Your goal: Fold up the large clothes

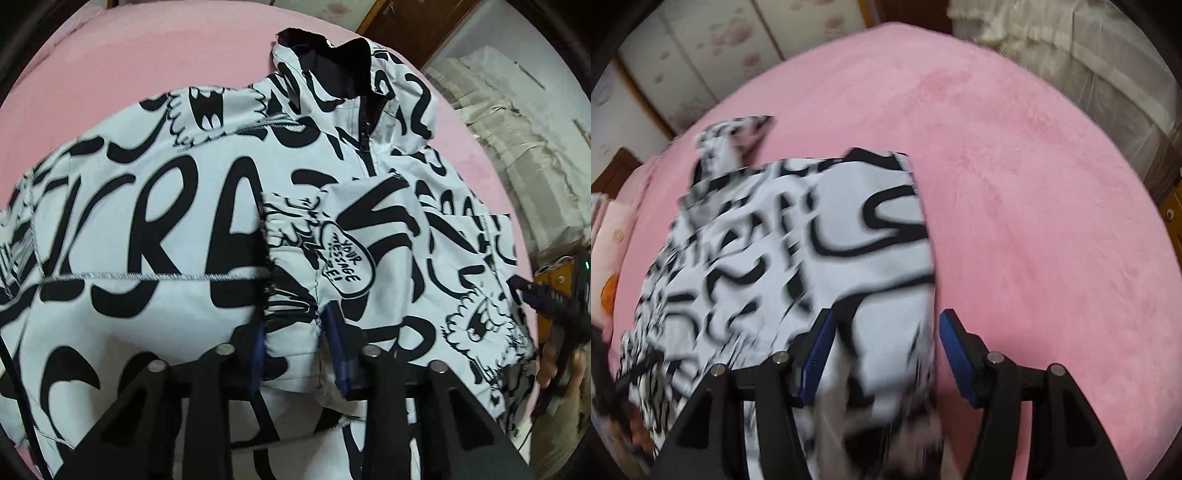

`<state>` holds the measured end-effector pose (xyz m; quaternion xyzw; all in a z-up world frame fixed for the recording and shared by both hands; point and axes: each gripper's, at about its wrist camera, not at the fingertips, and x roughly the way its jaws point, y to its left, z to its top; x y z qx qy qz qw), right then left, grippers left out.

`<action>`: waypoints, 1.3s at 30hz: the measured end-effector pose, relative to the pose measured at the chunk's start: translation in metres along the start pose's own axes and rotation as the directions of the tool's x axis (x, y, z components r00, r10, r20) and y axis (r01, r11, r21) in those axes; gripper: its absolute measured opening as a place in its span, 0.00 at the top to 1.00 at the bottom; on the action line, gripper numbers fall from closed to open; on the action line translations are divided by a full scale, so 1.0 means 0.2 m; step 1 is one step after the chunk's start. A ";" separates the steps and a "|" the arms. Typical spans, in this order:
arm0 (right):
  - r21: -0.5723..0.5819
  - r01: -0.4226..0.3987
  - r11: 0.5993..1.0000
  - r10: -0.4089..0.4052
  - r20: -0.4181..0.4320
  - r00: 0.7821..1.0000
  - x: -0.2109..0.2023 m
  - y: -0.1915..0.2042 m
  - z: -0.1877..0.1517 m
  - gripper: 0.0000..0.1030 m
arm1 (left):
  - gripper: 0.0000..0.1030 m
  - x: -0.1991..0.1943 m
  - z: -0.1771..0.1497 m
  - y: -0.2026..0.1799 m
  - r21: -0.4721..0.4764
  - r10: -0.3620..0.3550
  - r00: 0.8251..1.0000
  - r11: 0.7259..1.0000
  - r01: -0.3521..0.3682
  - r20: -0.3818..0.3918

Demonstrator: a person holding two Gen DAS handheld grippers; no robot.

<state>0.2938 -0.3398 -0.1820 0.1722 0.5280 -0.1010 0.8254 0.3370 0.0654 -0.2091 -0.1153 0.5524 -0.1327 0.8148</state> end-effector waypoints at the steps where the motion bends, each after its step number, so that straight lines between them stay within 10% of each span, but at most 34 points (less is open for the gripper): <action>1: 0.017 0.005 1.000 -0.005 -0.019 1.000 0.04 -0.01 0.03 0.43 | 0.77 0.00 0.01 0.00 0.000 0.013 1.000 1.000 -0.013 0.000; 5: 0.003 0.043 0.999 -0.043 -0.055 0.998 0.16 0.01 0.06 0.66 | 0.82 -0.02 0.01 0.02 -0.052 0.058 0.997 0.997 -0.055 0.052; 17: -0.141 0.172 0.975 -0.156 0.116 0.981 -0.08 0.13 -0.12 0.61 | 0.59 -0.14 -0.09 -0.02 -0.034 0.174 0.979 0.985 -0.172 0.106; 24: -0.305 0.082 0.949 -0.023 0.193 0.981 -0.28 0.47 -0.32 0.61 | 0.59 -0.23 -0.05 -0.25 0.029 0.078 0.980 0.996 -0.084 0.181; 29: -0.398 0.020 0.917 0.035 0.131 0.991 -0.17 0.66 -0.51 0.67 | 0.59 0.02 -0.06 -0.30 0.027 0.174 0.981 0.984 -0.177 0.084; 35: -0.353 0.175 0.919 -0.131 0.145 0.981 -0.05 0.38 -0.56 1.00 | 0.61 0.09 -0.09 -0.24 0.066 0.174 0.982 0.982 -0.179 0.073; 39: -0.275 0.058 0.960 -0.029 0.108 0.994 -0.07 0.19 -0.56 1.00 | 0.61 0.11 -0.09 -0.25 0.072 0.168 0.984 0.982 -0.172 0.063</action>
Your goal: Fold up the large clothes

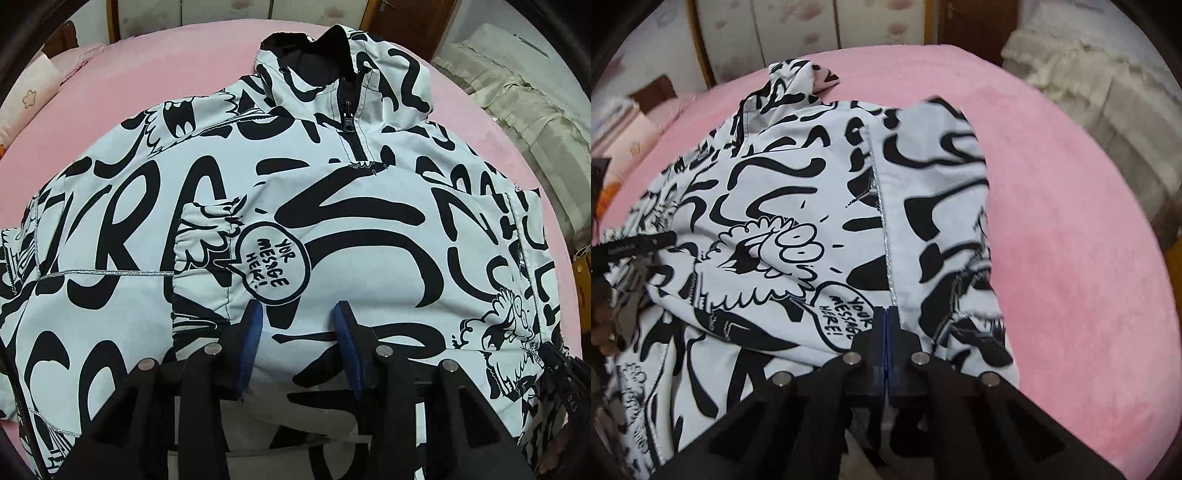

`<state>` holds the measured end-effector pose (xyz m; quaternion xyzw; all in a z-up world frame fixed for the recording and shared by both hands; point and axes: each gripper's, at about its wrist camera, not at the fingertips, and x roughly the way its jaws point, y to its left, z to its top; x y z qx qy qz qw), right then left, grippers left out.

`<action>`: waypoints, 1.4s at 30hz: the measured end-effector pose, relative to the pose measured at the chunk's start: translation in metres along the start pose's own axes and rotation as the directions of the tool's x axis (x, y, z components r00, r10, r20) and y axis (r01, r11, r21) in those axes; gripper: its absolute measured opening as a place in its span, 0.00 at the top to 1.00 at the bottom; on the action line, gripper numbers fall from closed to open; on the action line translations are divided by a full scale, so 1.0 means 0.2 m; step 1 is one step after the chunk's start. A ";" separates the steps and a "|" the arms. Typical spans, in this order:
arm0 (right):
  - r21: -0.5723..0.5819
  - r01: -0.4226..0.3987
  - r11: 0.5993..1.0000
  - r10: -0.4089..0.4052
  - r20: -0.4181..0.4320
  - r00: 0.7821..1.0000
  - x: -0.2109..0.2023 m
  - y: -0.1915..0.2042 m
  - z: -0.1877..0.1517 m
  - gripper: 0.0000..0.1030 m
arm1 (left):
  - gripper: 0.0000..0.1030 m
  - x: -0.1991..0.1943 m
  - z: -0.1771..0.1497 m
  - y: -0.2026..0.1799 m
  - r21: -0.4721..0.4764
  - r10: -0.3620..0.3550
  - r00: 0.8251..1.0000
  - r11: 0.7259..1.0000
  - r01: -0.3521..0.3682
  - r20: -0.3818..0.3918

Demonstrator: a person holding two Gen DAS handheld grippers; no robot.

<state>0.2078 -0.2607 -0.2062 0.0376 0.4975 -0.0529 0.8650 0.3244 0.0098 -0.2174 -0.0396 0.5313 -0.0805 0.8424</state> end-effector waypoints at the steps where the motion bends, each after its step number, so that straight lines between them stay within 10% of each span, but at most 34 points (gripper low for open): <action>1: 0.004 0.010 1.000 -0.010 0.002 1.000 0.00 0.01 -0.01 1.00 | 0.61 0.00 0.00 -0.01 0.005 0.007 1.000 1.000 -0.007 0.001; 18: -0.056 -0.085 0.995 0.089 0.086 0.992 -0.46 0.37 0.05 0.79 | 0.33 -0.67 -0.16 0.12 -0.005 0.041 0.996 0.999 -0.040 0.081; 29: -0.196 -0.247 0.949 0.278 0.151 0.949 -0.74 1.01 0.04 0.52 | 0.27 -1.12 -0.50 0.82 -0.304 0.115 0.981 0.950 -0.063 0.157; 34: -0.261 -0.285 0.922 0.324 0.118 0.939 -0.69 1.31 0.03 0.52 | 0.27 -1.06 -0.71 1.29 -0.560 0.086 0.978 0.827 0.034 0.188; 42: -0.316 -0.312 0.896 0.338 0.031 0.941 -0.51 1.63 -0.02 0.52 | 0.27 -0.85 -1.02 1.85 -0.834 0.077 0.963 0.520 0.183 0.260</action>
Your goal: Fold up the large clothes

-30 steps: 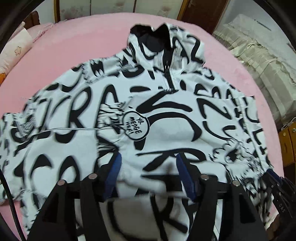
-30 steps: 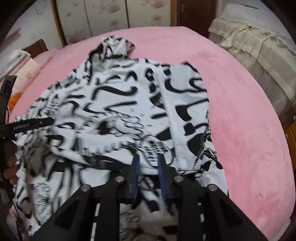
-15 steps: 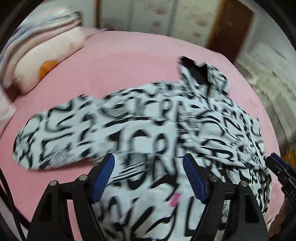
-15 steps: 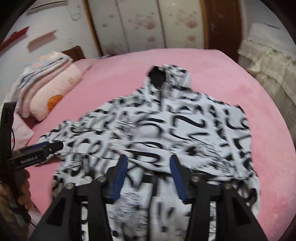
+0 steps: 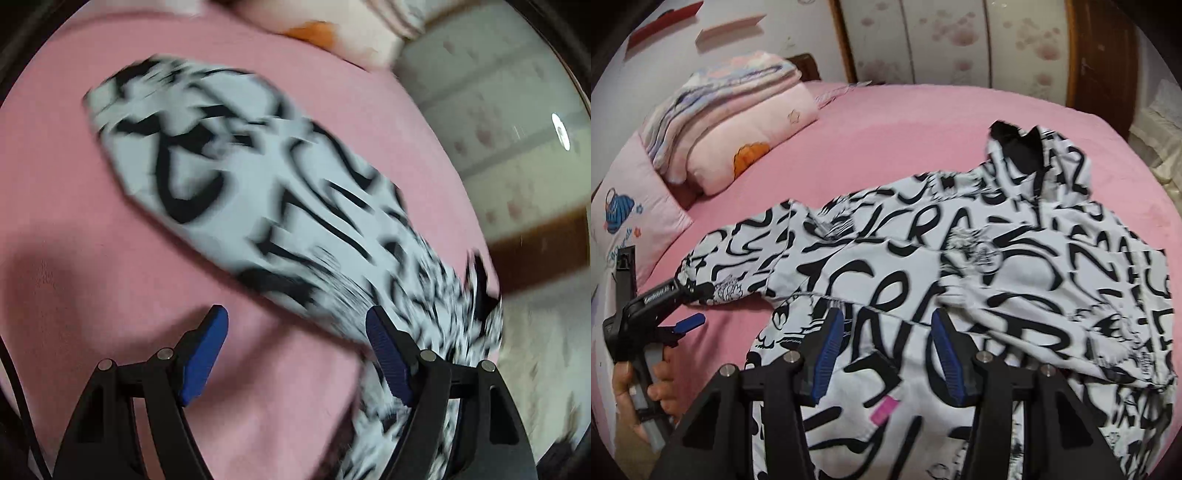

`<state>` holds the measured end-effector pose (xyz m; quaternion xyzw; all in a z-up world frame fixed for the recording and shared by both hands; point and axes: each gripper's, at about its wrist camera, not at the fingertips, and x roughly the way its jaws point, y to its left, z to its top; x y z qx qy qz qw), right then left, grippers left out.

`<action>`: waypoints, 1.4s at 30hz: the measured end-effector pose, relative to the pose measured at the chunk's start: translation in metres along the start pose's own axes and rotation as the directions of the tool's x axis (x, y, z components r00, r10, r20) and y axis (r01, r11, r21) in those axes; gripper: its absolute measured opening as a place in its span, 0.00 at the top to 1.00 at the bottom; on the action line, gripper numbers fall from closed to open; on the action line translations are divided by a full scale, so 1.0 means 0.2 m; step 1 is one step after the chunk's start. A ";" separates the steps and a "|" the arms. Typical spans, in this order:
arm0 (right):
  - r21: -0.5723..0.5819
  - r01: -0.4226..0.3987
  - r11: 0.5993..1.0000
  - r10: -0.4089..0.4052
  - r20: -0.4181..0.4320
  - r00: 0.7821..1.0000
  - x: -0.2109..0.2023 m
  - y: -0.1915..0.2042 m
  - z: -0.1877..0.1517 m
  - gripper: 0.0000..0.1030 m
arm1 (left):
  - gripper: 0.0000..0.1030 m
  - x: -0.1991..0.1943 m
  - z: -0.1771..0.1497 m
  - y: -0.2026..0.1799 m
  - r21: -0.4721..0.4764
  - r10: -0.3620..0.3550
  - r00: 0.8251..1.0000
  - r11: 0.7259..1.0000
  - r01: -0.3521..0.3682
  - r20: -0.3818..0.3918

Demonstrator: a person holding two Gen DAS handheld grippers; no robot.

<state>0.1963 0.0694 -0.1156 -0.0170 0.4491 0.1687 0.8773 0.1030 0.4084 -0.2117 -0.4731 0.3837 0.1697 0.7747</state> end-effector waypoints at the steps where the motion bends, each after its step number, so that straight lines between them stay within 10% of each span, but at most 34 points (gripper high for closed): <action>1: -0.005 -0.001 1.000 0.001 -0.011 1.000 0.03 0.02 0.00 0.52 | 0.27 0.03 0.03 0.06 -0.046 -0.014 1.000 0.999 0.014 0.012; 8: -0.017 -0.002 1.000 0.001 -0.069 0.998 0.18 0.07 -0.02 0.52 | 0.31 0.14 0.21 0.19 -0.198 -0.038 0.987 0.978 0.069 0.155; 12: -0.021 0.007 1.000 -0.008 -0.080 0.997 0.23 0.05 -0.02 0.52 | 0.89 0.19 0.33 0.16 -0.225 0.030 0.984 0.974 0.011 0.177; 17: 0.017 0.013 1.000 -0.012 -0.081 0.997 0.23 -0.05 -0.04 0.52 | 0.96 0.07 0.33 -0.19 -0.026 0.096 0.954 0.995 -0.092 0.284; 20: 0.039 0.020 0.999 -0.017 -0.076 0.997 0.22 -0.11 -0.05 0.52 | 0.96 -0.01 0.24 -0.57 0.199 0.029 0.947 0.975 -0.098 0.321; 26: 0.146 0.068 0.987 -0.062 -0.044 0.997 0.10 -0.37 -0.10 0.52 | 0.96 0.06 -0.23 -1.23 0.562 -0.187 0.970 0.824 0.070 0.153; 33: 0.275 0.152 0.949 -0.144 -0.048 0.988 -0.03 -0.72 -0.20 0.52 | 0.95 0.48 -0.82 -1.52 0.717 -0.135 0.976 0.662 0.218 -0.172; 37: 0.321 0.188 0.928 -0.175 -0.071 0.982 -0.07 -0.86 -0.28 0.52 | 0.57 0.68 -1.08 -1.46 0.756 0.009 0.953 0.611 0.235 -0.304; 42: 0.329 0.189 0.925 -0.173 -0.079 0.982 -0.08 -0.93 -0.33 0.52 | 0.33 0.62 -1.11 -1.45 0.743 -0.036 0.935 0.596 0.303 -0.352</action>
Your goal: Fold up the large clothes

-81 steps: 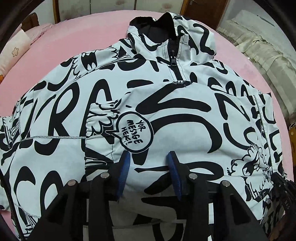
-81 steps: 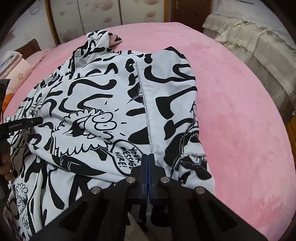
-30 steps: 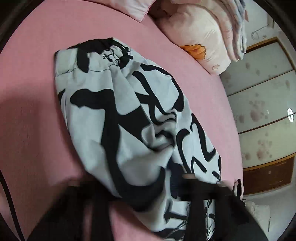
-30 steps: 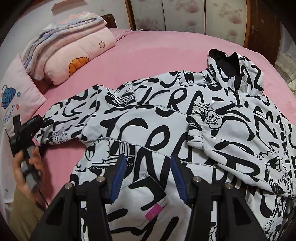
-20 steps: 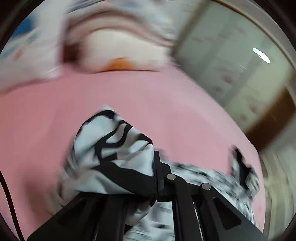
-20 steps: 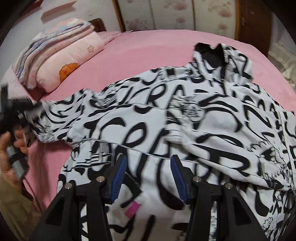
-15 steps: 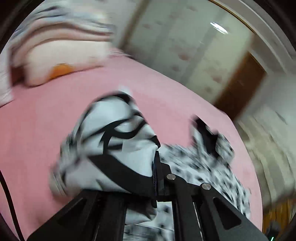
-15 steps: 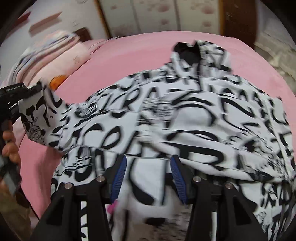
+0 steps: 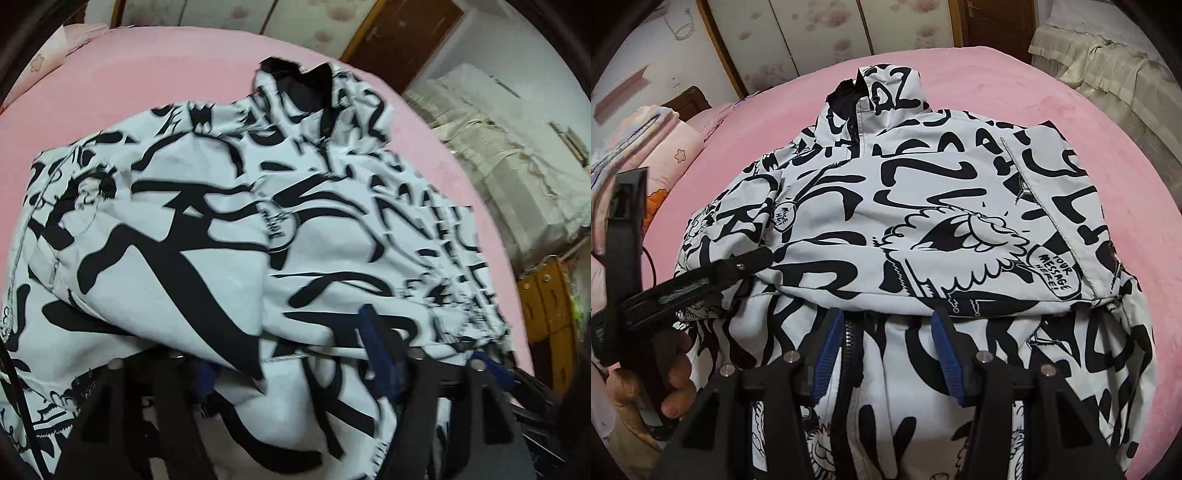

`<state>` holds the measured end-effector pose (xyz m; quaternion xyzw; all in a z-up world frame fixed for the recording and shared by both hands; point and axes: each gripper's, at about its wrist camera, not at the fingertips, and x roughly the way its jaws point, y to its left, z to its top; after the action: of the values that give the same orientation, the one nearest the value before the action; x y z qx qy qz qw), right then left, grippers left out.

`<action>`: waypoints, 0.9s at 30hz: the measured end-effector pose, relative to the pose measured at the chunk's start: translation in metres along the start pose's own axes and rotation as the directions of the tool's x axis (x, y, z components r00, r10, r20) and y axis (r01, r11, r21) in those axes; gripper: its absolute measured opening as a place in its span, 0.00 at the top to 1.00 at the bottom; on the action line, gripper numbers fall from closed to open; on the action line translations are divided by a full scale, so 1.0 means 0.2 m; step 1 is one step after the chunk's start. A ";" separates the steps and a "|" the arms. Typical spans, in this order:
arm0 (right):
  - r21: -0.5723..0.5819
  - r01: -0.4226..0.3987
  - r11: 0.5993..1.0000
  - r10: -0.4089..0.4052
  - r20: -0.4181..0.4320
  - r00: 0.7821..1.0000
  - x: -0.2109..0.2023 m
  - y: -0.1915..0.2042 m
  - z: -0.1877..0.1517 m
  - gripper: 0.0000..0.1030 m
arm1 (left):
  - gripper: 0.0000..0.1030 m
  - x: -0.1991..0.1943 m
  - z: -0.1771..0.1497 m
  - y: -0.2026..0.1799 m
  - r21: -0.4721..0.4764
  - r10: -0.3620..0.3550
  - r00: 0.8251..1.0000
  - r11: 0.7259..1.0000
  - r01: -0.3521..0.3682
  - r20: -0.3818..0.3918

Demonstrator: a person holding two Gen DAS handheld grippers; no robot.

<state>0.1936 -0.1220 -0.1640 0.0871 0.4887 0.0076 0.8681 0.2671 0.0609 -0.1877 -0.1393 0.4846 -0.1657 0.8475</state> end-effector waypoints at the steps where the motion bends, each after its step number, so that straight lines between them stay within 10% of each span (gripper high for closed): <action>1: 0.000 -0.008 1.000 0.008 0.002 1.000 0.00 0.00 0.00 0.52 | 0.33 -0.04 0.01 0.00 0.007 -0.017 1.000 1.000 0.017 0.003; 11: -0.125 -0.081 0.989 0.091 0.078 0.993 -0.08 0.22 0.11 0.52 | 0.22 -0.55 0.00 0.14 -0.060 -0.063 0.990 0.996 0.071 0.127; 18: -0.302 -0.130 0.944 0.163 0.087 0.983 -0.05 0.59 0.19 0.52 | 0.21 -0.74 -0.18 0.49 -0.271 0.259 0.950 0.940 -0.208 0.171; 27: -0.619 -0.084 0.781 0.133 0.033 0.991 0.20 1.16 0.12 0.48 | 0.21 -0.73 -0.40 0.83 -0.420 0.301 0.952 0.873 -0.249 0.063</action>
<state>0.2522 0.1061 -0.1483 -0.1723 0.4209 0.2130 0.8647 0.1526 0.2664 -0.1786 -0.2524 0.4688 0.0703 0.8436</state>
